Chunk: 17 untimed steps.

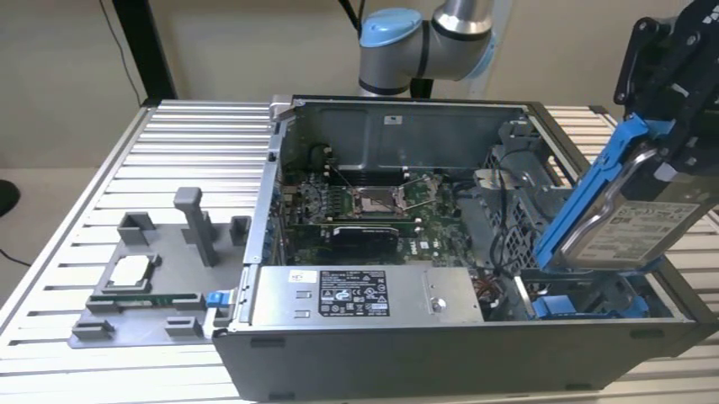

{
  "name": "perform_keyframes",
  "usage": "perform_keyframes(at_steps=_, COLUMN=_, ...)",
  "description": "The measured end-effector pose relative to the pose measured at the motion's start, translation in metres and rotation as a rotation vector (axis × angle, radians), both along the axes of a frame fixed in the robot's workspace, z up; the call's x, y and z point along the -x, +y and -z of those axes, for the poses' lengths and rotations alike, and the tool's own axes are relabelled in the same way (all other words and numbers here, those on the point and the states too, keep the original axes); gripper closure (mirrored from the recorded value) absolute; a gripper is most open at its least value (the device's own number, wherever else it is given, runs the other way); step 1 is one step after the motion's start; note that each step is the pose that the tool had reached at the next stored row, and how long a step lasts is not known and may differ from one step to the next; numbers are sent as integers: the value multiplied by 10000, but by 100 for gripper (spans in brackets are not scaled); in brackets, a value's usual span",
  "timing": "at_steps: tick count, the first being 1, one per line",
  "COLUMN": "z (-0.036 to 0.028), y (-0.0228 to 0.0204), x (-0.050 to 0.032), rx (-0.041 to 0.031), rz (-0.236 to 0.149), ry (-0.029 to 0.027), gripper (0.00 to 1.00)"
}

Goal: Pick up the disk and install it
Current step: 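Insert the disk into the insertion slot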

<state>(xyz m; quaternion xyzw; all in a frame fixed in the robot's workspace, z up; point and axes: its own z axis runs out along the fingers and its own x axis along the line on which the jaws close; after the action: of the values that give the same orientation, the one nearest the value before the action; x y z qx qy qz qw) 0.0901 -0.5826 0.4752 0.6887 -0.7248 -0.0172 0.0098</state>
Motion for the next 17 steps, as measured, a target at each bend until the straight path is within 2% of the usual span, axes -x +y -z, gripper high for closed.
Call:
perform_keyframes(at_steps=10, z=81, y=-6, x=-17, rx=2, rz=2, ry=0, gripper=100)
perform_keyframes(at_steps=17, z=191, y=-6, x=-18, rx=1, rz=1, ry=0, gripper=100)
